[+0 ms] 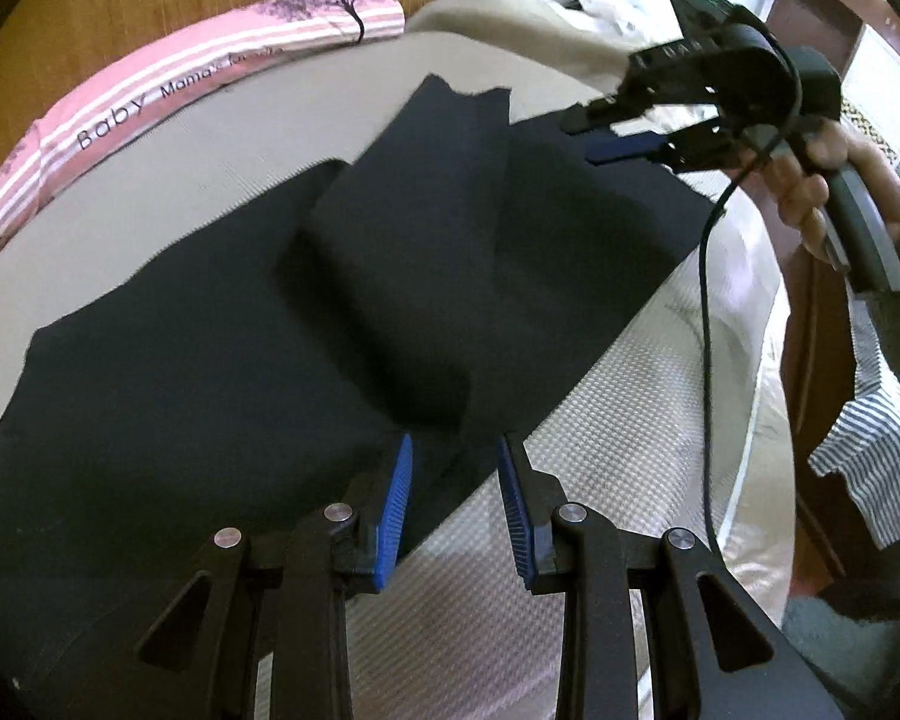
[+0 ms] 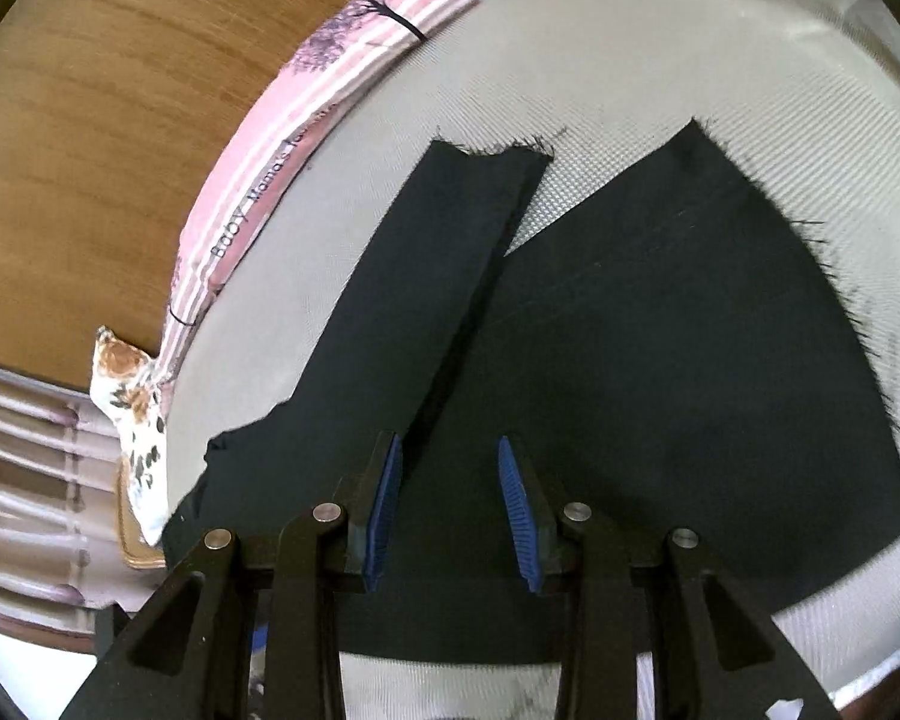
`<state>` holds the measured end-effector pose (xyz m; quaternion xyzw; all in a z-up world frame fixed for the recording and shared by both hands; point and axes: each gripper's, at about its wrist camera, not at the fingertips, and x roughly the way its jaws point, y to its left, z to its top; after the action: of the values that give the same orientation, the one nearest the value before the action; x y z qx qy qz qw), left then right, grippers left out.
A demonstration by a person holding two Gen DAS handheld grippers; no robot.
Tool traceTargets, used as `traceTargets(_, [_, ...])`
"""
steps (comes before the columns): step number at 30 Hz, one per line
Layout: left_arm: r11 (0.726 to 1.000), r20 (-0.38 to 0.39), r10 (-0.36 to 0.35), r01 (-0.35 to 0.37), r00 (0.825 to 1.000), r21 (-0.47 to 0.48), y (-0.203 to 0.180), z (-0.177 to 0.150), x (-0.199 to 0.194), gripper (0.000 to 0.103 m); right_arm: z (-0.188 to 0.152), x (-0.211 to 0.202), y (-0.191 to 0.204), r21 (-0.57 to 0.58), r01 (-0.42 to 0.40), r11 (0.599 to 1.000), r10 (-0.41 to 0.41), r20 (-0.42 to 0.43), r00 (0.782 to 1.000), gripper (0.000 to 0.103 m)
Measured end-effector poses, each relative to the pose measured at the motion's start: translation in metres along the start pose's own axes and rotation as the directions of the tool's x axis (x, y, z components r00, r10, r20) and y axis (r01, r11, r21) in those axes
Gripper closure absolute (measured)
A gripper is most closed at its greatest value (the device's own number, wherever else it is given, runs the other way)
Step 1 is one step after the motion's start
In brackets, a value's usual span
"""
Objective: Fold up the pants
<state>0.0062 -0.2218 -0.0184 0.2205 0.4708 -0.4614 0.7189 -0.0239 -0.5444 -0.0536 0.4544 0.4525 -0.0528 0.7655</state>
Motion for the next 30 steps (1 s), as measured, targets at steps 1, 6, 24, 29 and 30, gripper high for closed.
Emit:
traceTargets(1, [1.000,-0.004,0.003,-0.003,1.000,0.003,-0.002,0.001,0.005,0.072,0.005,0.004,-0.004,0.012,-0.012,1.000,0.012,0.002,1.000,0.071])
traceTargets(6, [0.999,0.003,0.036,-0.036,0.999,0.007,-0.003,0.001,0.015,0.073,0.034,0.014,-0.016,0.034,-0.029,0.999,0.027,0.043,0.999,0.071])
traceTargets(24, [0.998,-0.002,0.001,-0.001,1.000,-0.067,0.013,0.003,0.021,0.087,0.108,0.045,-0.030,0.113,-0.021,0.993,0.009,0.102,0.995,0.091])
traceTargets(29, [0.998,-0.003,0.000,0.000,1.000,-0.069,0.013,0.003,0.020,0.087,0.107,0.029,-0.013,0.059,0.017,0.998,-0.025,0.131,0.991,0.094])
traceTargets(30, [0.998,-0.002,0.001,-0.001,1.000,-0.070,0.013,0.003,0.020,0.087,0.106,0.024,-0.008,0.038,0.040,0.998,-0.044,0.140,0.989,0.094])
